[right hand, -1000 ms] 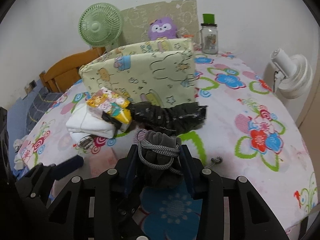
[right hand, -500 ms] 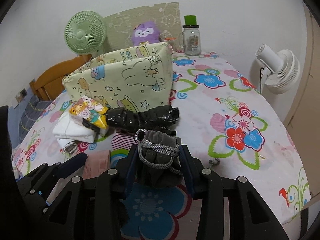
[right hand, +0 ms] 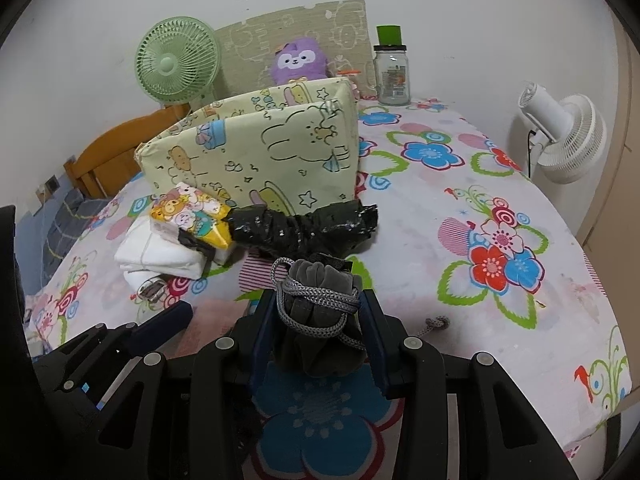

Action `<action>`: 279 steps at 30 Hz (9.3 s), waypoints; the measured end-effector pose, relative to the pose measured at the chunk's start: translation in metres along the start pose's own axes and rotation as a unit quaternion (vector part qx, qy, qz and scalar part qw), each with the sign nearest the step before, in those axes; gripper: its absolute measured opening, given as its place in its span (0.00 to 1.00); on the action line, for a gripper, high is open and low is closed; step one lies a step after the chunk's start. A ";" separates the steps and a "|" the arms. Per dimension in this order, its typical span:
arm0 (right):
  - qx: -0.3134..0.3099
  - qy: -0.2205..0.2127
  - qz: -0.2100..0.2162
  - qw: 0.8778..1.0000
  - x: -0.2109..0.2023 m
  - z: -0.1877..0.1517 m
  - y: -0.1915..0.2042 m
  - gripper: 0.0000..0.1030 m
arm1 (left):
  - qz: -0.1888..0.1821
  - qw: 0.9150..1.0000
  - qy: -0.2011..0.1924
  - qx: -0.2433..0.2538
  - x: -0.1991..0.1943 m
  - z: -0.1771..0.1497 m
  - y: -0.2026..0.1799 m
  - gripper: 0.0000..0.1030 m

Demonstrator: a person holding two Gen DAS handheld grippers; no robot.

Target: Organize soft objects

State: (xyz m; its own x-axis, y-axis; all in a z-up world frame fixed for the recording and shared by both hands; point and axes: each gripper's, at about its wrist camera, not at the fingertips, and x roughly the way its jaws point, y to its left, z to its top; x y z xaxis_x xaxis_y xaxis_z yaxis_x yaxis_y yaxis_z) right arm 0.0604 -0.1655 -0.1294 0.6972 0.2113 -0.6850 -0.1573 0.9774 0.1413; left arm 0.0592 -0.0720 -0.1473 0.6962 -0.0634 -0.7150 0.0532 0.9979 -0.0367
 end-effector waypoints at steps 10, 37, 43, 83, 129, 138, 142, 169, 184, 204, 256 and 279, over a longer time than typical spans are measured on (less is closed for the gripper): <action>0.004 -0.002 0.000 1.000 -0.008 -0.002 0.008 0.43 | -0.013 1.000 0.005 -0.009 -0.009 -0.004 0.008 0.38; 0.018 -0.069 -0.032 0.997 -0.072 0.045 0.036 0.43 | -0.016 0.997 -0.078 0.012 -0.080 0.043 0.019 0.38; 0.010 -0.084 -0.035 0.996 -0.088 0.059 0.045 0.44 | -0.017 0.995 -0.095 0.011 -0.098 0.055 0.024 0.38; -0.002 -0.116 -0.011 0.993 -0.063 0.163 0.064 0.43 | -0.025 0.990 -0.138 0.024 -0.088 0.153 0.046 0.38; -0.022 -0.008 0.013 1.000 0.106 0.205 0.045 0.77 | -0.032 0.999 -0.010 0.017 0.069 0.195 0.074 0.87; -0.020 -0.017 0.001 1.000 0.090 0.204 0.047 0.87 | -0.002 0.999 -0.031 0.027 0.051 0.195 0.069 0.97; -0.012 -0.027 -0.007 1.000 0.077 0.202 0.046 0.89 | 0.002 0.999 -0.043 0.032 0.039 0.194 0.066 0.98; -0.015 -0.079 -0.031 0.996 -0.019 0.173 0.047 1.00 | 0.000 0.994 -0.102 0.034 -0.044 0.165 0.044 1.00; -0.024 -0.101 -0.030 0.994 -0.063 0.140 0.052 1.00 | -0.001 0.991 -0.126 0.032 -0.082 0.131 0.036 1.00; -0.023 -0.099 -0.027 0.994 -0.070 0.083 0.047 1.00 | -0.017 0.992 -0.125 0.028 -0.081 0.077 0.029 1.00; -0.005 0.014 0.028 0.999 0.043 0.050 0.023 0.30 | 0.025 0.999 -0.023 0.038 0.018 0.049 0.032 1.00; 0.002 -0.001 0.010 1.000 0.040 0.054 0.024 0.23 | 0.023 0.999 -0.022 0.034 0.038 0.062 0.037 0.67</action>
State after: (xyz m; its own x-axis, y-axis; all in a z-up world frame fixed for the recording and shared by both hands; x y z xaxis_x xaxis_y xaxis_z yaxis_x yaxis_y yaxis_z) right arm 0.1222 -0.1329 -0.1152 0.6949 0.2305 -0.6812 -0.1687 0.9731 0.1572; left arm 0.1320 -0.0387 -0.1321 0.7291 -0.0202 -0.6841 0.0691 0.9966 0.0443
